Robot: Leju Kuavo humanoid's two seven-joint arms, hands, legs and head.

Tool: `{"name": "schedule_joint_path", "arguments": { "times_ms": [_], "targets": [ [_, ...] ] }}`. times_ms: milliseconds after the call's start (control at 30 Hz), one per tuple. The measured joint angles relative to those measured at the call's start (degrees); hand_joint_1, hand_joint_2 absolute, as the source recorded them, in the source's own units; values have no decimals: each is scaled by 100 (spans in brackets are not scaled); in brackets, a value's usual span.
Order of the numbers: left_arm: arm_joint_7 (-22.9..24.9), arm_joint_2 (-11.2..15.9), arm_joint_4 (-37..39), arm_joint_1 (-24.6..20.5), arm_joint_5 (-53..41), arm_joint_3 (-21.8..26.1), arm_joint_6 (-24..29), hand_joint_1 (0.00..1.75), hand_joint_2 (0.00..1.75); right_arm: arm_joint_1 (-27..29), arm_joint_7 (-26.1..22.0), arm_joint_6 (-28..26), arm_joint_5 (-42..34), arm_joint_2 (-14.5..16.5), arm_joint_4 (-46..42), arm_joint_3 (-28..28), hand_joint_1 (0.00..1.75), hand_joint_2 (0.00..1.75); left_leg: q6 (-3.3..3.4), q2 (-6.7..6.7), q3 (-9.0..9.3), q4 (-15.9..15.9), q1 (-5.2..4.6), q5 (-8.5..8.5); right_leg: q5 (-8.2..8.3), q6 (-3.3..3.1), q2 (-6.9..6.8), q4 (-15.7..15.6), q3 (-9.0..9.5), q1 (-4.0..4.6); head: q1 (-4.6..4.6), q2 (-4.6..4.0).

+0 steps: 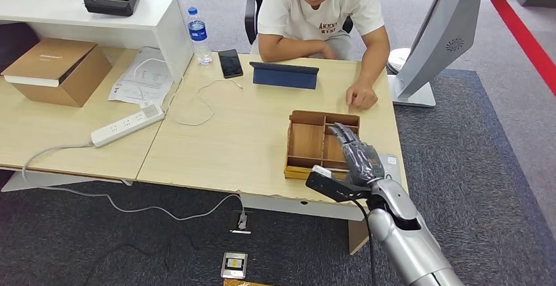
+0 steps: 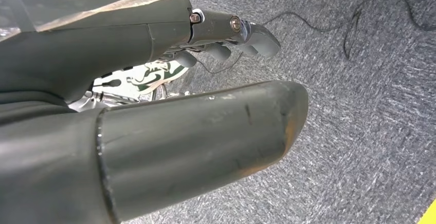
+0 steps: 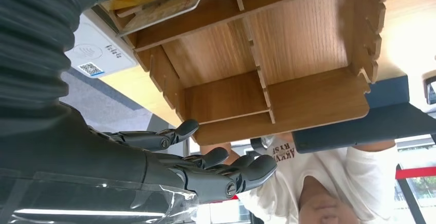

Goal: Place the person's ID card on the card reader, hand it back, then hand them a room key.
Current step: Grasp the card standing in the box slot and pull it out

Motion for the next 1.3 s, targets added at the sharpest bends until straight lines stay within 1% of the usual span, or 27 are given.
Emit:
{"name": "schedule_joint_path", "arguments": {
  "times_ms": [267,433,600,967,1300],
  "targets": [
    [18,0,0,1,-7,-2,2,0,0,-14,-1,-4,-69,29,186,24,0,175,0,0,1,0,0,0,0,0,0,0,0,0,-1,0],
    [17,0,0,1,-19,-4,15,0,0,-11,73,-90,55,18,280,31,0,175,0,1,1,0,0,0,0,0,0,0,-1,0,0,0],
    [17,0,0,2,-22,-3,26,0,0,12,118,-234,131,-50,362,36,0,175,0,2,1,0,0,0,0,0,0,0,-2,0,1,0],
    [32,0,0,4,-32,-4,27,0,0,106,118,-293,135,-209,461,36,0,175,0,2,1,0,0,0,0,0,1,0,-2,0,0,0],
    [32,1,0,4,-54,-6,33,0,0,132,127,-293,139,-241,478,37,0,175,0,2,1,0,0,0,0,0,1,0,-1,0,-1,0]
  ]
}}
